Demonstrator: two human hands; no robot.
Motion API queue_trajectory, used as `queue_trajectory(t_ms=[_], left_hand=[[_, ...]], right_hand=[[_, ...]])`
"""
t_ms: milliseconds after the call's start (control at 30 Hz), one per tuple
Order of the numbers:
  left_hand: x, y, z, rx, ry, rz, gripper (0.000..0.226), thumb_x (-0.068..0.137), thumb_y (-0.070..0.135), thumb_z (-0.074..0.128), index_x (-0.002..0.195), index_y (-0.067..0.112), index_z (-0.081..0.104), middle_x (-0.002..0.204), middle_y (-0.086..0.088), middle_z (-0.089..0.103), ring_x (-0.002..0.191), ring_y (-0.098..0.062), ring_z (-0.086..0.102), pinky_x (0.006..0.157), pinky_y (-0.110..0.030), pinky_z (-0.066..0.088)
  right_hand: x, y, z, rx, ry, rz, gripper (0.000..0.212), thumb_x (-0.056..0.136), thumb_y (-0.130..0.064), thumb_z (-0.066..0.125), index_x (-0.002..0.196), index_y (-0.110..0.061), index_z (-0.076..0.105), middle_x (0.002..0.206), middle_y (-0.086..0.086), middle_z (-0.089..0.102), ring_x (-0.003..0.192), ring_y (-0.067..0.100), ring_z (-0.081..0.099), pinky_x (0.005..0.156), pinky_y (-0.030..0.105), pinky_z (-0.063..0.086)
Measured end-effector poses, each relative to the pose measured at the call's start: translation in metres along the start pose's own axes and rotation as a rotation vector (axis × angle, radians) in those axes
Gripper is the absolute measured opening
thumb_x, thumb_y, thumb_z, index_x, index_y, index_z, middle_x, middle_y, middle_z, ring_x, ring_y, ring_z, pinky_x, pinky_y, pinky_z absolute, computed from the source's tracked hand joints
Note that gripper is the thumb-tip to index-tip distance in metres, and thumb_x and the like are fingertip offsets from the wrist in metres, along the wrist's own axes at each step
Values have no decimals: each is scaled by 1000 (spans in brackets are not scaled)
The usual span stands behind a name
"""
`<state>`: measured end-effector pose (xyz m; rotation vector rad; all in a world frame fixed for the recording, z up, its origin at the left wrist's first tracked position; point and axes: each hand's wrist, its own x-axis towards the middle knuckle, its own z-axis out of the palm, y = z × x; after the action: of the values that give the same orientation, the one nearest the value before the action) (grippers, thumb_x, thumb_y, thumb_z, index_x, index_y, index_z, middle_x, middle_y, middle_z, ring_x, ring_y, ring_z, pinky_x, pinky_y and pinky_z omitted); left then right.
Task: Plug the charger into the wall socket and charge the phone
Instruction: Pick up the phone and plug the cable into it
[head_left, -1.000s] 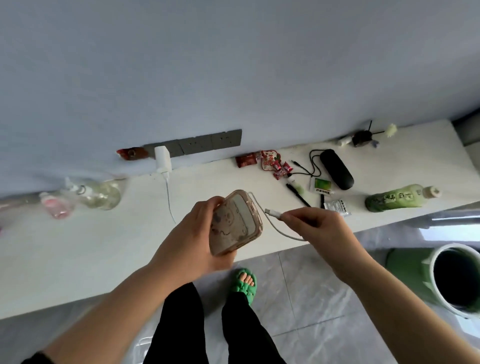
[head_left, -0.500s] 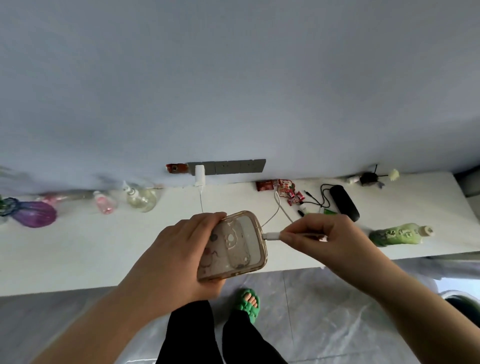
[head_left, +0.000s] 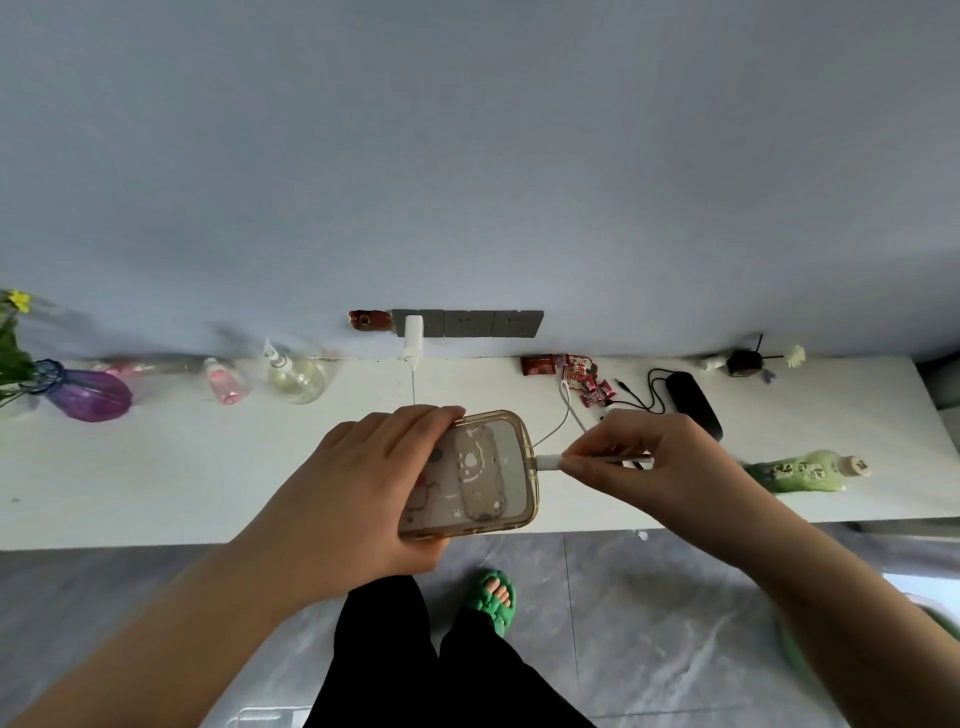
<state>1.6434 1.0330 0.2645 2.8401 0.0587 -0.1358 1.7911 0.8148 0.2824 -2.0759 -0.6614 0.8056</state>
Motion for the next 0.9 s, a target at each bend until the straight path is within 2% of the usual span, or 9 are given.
queue_trajectory(t_ms=[233,367,567,700,900], left_hand=[[0,3,0,24,-32,17,86,59,55,60,135,22,38,127,5,55,102,-17,60,88,-34,50],[2,2,-1,50,-46,19,87,57,52,64,135,21,40,125,4,56,100,-19,61,86,-34,50],[5,3,2,56,-100,30,89,58,53,66,136,20,40,125,3,57,99,-19,62,85,-35,52],[6,6,3,61,-114,32,87,60,54,63,136,19,41,125,3,57,99,-20,62,84,-36,53],[7,3,7,74,-113,45,86,60,55,60,136,18,41,126,1,57,101,-23,62,86,-39,53]], right_hand=[[5,2,-1,-29,-80,-5,10,73,-44,72,75,-35,75,75,-15,72,72,-2,63,66,9,47],[9,6,2,4,-133,40,5,75,-40,74,77,-35,75,74,-12,73,68,-2,62,65,16,47],[10,11,4,40,-152,67,8,73,-42,72,75,-35,75,70,-15,71,64,-5,59,60,10,45],[10,14,6,53,-144,81,7,76,-34,74,70,-34,75,67,-16,70,62,-6,58,59,7,45],[11,15,12,33,-138,88,11,75,-36,74,70,-26,75,65,-16,69,61,-6,57,59,7,44]])
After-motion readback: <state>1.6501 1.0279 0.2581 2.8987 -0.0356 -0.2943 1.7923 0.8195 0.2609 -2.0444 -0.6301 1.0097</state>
